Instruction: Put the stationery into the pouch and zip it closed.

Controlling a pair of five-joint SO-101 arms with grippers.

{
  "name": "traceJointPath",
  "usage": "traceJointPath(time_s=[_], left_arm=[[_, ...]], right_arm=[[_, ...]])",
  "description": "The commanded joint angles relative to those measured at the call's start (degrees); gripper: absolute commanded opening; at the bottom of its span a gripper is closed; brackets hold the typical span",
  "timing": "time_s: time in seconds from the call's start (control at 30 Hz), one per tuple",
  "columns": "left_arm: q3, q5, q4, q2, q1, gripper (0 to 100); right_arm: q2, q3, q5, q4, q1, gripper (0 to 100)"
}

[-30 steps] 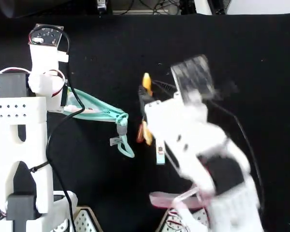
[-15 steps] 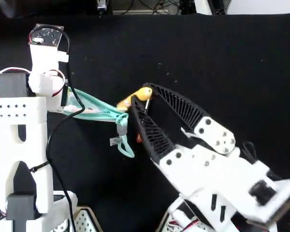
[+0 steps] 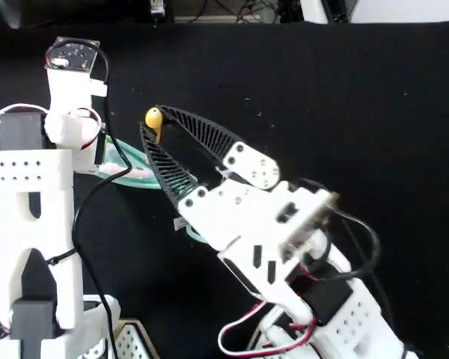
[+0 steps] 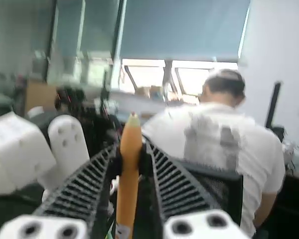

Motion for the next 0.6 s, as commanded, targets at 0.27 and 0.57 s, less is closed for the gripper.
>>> traceJointPath(time_s=[0.27, 0.57], left_arm=[[2.2, 0.4, -0.7, 2.3, 0.8, 3], [2.2, 0.4, -0.4, 2.3, 0.8, 3]], right_arm=[[1.3, 0.2, 0.8, -2.5, -0.1, 1.3], [1.3, -5.5, 0.8, 0.1, -1.8, 1.3]])
